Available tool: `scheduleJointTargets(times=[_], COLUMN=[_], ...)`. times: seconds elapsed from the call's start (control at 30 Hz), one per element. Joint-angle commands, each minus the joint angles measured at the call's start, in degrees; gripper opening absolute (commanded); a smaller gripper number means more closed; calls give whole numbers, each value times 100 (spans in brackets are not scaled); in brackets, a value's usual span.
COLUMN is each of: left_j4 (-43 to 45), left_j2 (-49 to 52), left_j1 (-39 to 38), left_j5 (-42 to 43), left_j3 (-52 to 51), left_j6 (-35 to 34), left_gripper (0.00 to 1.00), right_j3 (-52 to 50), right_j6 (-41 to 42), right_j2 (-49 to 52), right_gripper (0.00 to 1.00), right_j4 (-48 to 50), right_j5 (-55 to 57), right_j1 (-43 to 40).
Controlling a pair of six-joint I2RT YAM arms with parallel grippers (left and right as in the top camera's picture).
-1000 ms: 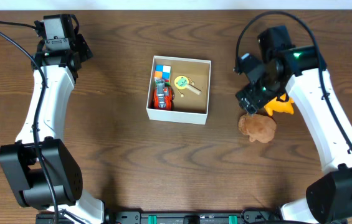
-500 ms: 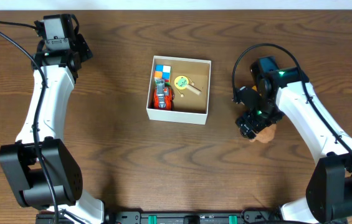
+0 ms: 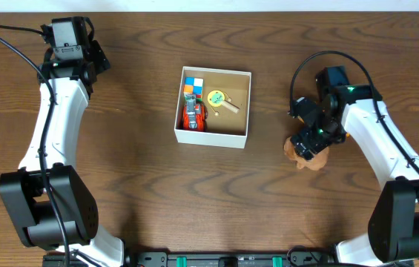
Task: Pack container
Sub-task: 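Move the right gripper down onto the brown plush toy and grasp it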
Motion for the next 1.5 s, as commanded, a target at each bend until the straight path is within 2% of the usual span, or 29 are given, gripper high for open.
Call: scheduleJointTargets(times=[0.0, 0.1, 0.23, 0.47, 0.7, 0.77, 0.93, 1.13, 1.47], left_j4=[-9, -9, -9, -9, -9, -9, -9, -9, -9], left_j2=[-46, -46, -46, -46, -46, -46, -46, -46, -46], left_j1=[17, 17, 17, 17, 17, 20, 20, 17, 17], left_j5=[-50, -50, -50, -50, -50, -50, -50, -50, -50], left_j3=[72, 72, 72, 72, 72, 72, 72, 72, 72], left_j6=[26, 26, 26, 26, 26, 26, 26, 26, 26], left_gripper=[98, 98, 98, 98, 98, 98, 98, 98, 98], right_j3=[-28, -31, -31, -31, -31, -31, -31, -52, -575], right_j6=[-254, -485, -509, -887, -887, -885, -1123, -1655, -1679], right_j2=[20, 20, 20, 20, 20, 20, 20, 20, 22], right_gripper=[86, 75, 79, 77, 62, 64, 79, 78, 80], right_j4=[74, 111, 81, -9, 46, -2, -177, -203, 79], right_j5=[17, -50, -55, -546, -1307, -1432, -1421, -1375, -1292], right_j1=[-175, -313, -428, -435, -433, -433, -435, -435, -439])
